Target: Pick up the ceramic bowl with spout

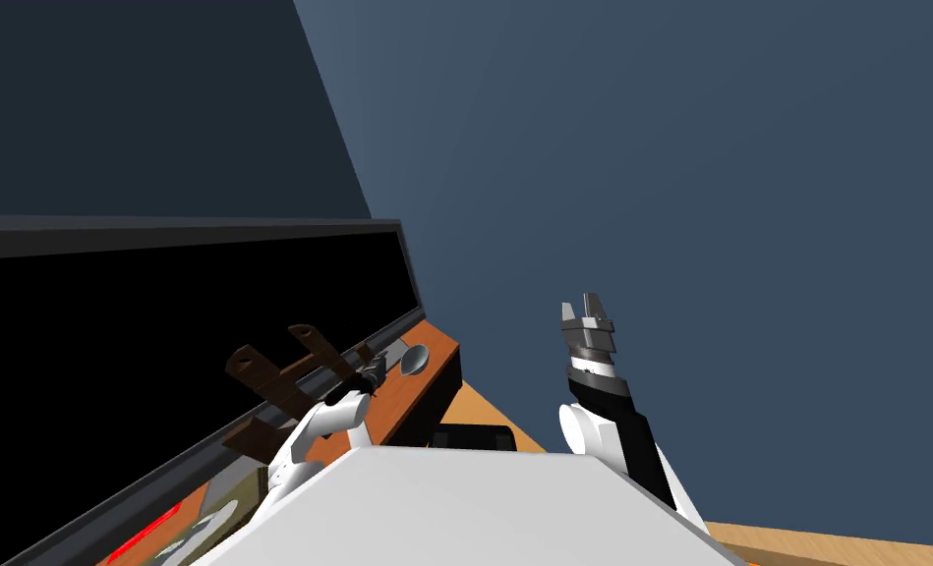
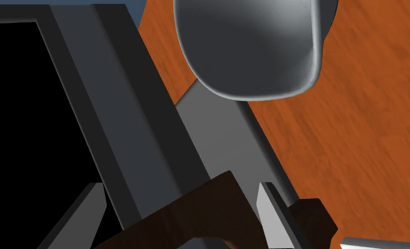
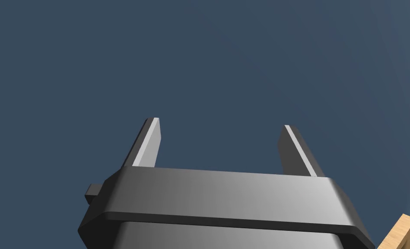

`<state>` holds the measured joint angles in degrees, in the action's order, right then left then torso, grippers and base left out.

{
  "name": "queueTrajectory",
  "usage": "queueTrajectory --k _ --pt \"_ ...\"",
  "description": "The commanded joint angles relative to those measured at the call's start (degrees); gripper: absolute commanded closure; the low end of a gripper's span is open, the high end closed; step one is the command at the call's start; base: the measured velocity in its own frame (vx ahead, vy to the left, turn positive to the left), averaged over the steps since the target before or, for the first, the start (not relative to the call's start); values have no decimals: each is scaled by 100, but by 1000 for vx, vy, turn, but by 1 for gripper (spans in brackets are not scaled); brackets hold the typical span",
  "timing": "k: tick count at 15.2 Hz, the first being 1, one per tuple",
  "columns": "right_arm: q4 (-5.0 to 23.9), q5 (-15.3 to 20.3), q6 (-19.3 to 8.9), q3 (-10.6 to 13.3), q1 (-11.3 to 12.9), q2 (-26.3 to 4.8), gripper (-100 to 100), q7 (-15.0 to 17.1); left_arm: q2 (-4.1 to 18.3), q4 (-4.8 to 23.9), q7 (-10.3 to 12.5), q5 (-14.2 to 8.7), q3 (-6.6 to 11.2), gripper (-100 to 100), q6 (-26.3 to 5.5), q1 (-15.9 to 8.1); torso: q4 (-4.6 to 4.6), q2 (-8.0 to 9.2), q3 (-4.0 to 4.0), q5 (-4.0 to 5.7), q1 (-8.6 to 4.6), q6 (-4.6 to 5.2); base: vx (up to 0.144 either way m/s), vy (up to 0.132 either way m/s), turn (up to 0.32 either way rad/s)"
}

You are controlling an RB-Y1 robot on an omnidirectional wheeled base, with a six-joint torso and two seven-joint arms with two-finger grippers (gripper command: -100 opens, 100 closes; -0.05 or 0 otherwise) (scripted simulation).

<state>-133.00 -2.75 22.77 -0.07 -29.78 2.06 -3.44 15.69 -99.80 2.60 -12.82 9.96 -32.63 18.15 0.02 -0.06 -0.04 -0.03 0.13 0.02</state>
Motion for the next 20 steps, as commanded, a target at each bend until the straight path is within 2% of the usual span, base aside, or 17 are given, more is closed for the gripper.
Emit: queueTrajectory --k 1,10,11,14,15,20 --pt "0 0 0 0 0 0 0 0 -20 136 -17 -63 16 -100 -227 -48 0 0 0 0 0 0 -5 46 -233" --pt "0 0 0 0 -1 0 0 0 -132 626 -76 -411 131 -100 -1263 -247 2 -11 -6 0 -1 -1 -7 35 -201" --pt "0 0 0 0 -1 0 0 0 -132 626 -76 -411 131 -100 -1277 -247 1 -8 -4 0 -3 -1 7 34 -165" --pt "0 0 0 0 -1 0 0 0 -175 780 -94 -520 167 -100 -1606 -310 1 -10 -5 1 -2 -2 -5 32 -174" --pt "0 0 0 0 -1 0 0 0 -175 780 -94 -520 167 -100 -1606 -310 1 -9 -5 0 -2 -2 -1 34 -137" --pt "0 0 0 0 -1 0 0 0 -253 1023 -124 -692 224 -100 -2125 -410 2 -13 -7 0 1 -1 1 36 -196"
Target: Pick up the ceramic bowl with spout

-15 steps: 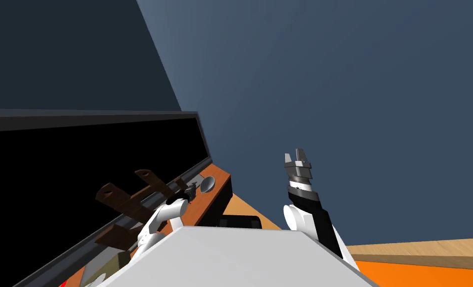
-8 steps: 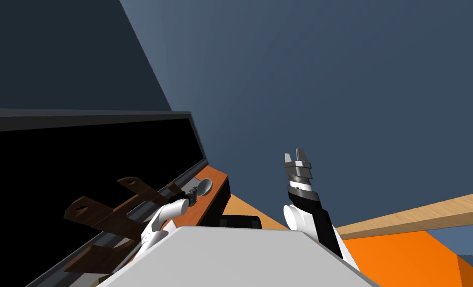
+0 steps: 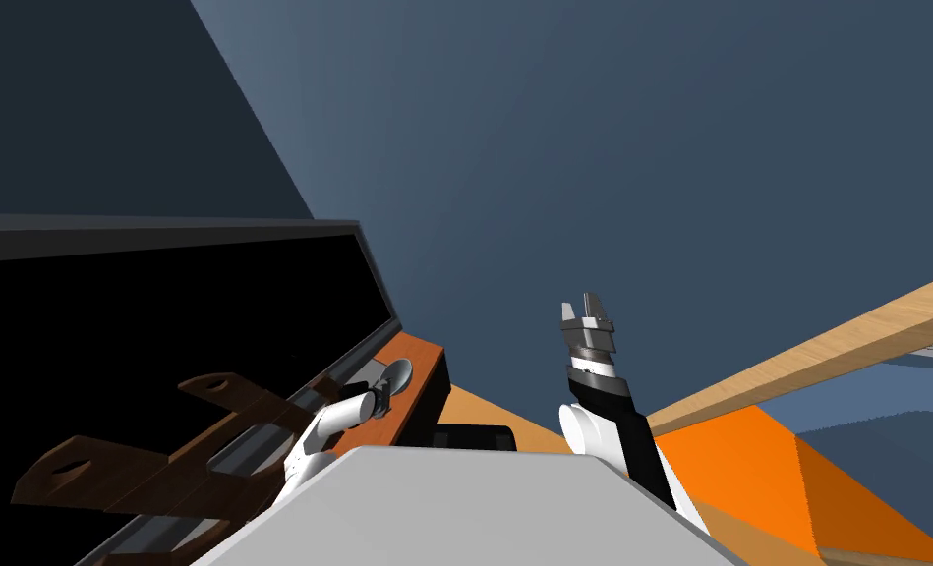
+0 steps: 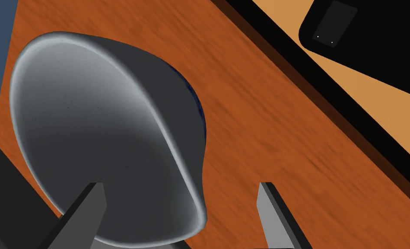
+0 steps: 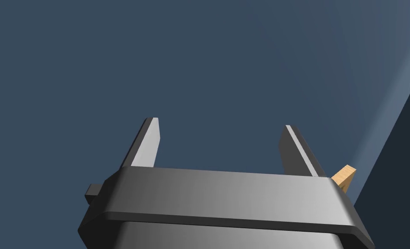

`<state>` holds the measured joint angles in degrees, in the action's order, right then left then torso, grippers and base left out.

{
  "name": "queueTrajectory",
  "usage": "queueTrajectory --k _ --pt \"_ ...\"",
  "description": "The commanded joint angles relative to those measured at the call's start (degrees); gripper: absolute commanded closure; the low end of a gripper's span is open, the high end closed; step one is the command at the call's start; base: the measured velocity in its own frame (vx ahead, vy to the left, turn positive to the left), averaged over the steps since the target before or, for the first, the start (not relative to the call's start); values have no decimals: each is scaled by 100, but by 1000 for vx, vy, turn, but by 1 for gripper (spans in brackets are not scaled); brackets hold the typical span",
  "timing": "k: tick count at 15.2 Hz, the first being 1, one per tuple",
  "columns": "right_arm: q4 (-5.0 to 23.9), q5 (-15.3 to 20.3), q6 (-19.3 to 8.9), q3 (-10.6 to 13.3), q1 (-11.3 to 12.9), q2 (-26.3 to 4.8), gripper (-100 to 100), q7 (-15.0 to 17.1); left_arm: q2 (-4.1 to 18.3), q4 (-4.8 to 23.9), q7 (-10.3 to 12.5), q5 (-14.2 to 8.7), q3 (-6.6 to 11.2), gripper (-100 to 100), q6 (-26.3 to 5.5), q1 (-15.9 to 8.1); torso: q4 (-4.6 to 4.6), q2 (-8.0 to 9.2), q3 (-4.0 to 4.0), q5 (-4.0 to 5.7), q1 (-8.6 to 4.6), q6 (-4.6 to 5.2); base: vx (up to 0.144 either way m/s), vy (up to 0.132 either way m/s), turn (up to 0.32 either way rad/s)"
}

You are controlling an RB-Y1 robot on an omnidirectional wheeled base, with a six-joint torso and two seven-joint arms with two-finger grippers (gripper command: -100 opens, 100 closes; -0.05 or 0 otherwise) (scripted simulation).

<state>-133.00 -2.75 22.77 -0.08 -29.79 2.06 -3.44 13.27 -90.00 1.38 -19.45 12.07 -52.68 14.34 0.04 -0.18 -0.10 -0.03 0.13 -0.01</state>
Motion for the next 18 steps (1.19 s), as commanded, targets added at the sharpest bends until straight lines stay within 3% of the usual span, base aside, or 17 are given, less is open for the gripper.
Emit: queueTrajectory --k 1,2,7,8,9,13,14,17,18 --pt "0 0 0 0 0 0 0 0 -19 63 -4 -43 17 -100 -163 -36 0 0 0 0 0 0 -3 30 -81" --pt "0 0 0 0 0 0 0 0 -10 31 -5 -22 8 -100 -71 -14 0 1 1 0 -2 -1 -7 12 -32" --pt "0 0 0 0 0 0 0 0 -100 542 -20 73 -65 -100 311 -176 0 2 1 3 -15 -1 -2 2 -8" --pt "0 0 0 0 0 0 0 0 -72 444 -22 40 -45 -100 211 -148 0 2 1 3 -15 -1 0 0 0" --pt "0 0 0 0 0 0 0 0 -75 470 -24 43 -48 100 243 -154 0 2 1 4 -15 -2 0 0 0" --pt "0 0 0 0 0 0 0 0 -79 470 -17 37 -46 100 240 -152 0 -1 0 6 -18 2 0 0 0" --pt "0 0 0 0 0 0 0 0 -51 263 -12 18 -24 100 84 -89 0 -1 -1 6 -18 2 0 0 0" --pt "0 0 0 0 -1 0 0 0 -12 39 -6 -26 9 100 -98 -19 -4 1 2 12 -23 2 4 -4 14" --pt "0 0 0 0 -1 0 0 0 -34 161 -8 -6 -8 100 7 -51 -5 2 4 14 -24 2 0 0 0"
